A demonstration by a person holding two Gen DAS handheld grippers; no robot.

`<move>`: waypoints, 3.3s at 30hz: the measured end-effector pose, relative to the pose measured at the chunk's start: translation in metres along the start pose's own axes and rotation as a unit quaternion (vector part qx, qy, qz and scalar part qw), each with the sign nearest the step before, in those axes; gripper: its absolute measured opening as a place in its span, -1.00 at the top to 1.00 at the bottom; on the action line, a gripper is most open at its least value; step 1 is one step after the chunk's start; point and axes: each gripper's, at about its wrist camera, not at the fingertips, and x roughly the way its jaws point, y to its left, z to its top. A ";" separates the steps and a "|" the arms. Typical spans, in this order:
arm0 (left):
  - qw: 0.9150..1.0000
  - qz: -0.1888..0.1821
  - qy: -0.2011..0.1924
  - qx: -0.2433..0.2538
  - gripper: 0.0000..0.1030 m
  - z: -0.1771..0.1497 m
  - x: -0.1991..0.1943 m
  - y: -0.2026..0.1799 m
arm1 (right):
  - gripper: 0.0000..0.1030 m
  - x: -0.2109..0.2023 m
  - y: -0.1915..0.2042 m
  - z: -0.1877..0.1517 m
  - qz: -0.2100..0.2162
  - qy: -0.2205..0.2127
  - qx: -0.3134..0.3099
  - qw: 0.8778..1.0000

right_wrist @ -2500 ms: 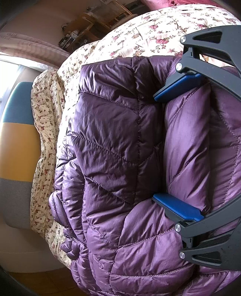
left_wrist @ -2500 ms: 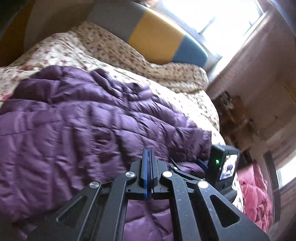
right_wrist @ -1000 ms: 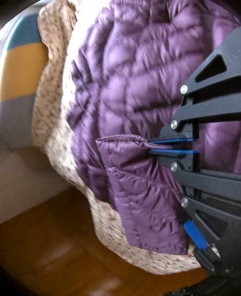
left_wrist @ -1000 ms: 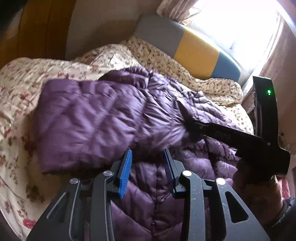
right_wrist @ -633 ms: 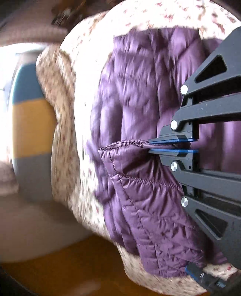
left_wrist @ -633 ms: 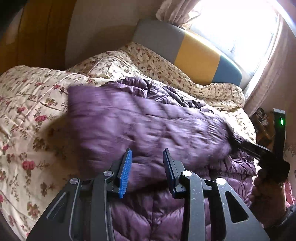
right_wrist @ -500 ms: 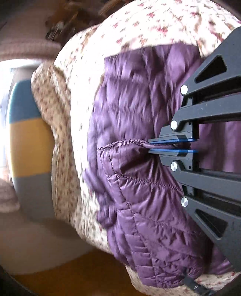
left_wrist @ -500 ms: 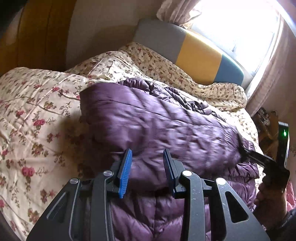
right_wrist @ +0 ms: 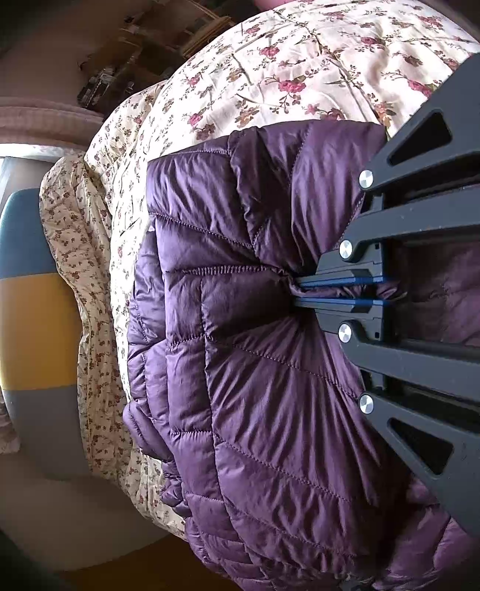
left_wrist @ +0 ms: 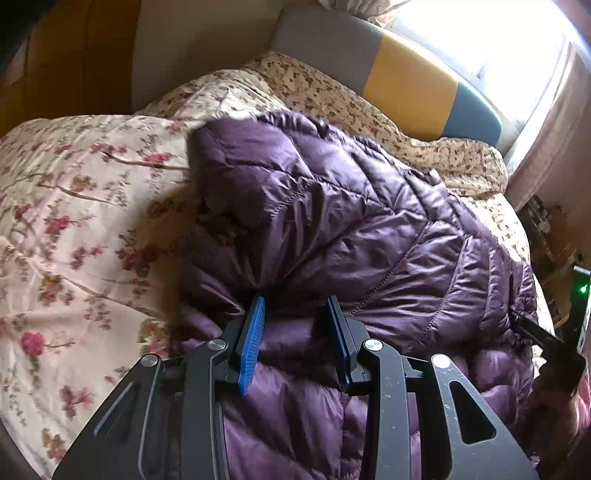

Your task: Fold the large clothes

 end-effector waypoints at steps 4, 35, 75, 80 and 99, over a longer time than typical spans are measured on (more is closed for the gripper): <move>0.999 -0.008 -0.042 -0.016 -0.23 0.012 -0.026 0.006 | 0.77 -0.013 -0.002 0.005 -0.011 0.000 -0.010 1.000; 0.997 0.019 -0.008 0.073 -0.24 0.032 0.069 -0.021 | -0.38 0.029 0.044 0.006 0.044 -0.026 -0.112 0.992; 0.993 -0.004 -0.058 0.106 -0.48 -0.099 -0.124 -0.012 | -0.92 -0.092 -0.066 -0.120 0.008 0.060 -0.128 0.990; 0.993 0.004 -0.051 0.103 -0.48 -0.114 -0.127 -0.001 | -0.92 -0.108 -0.083 -0.133 0.007 0.055 -0.129 0.990; 0.998 -0.036 0.014 0.040 -0.40 -0.189 -0.151 0.079 | -0.88 -0.158 -0.140 -0.197 0.042 0.079 -0.106 0.990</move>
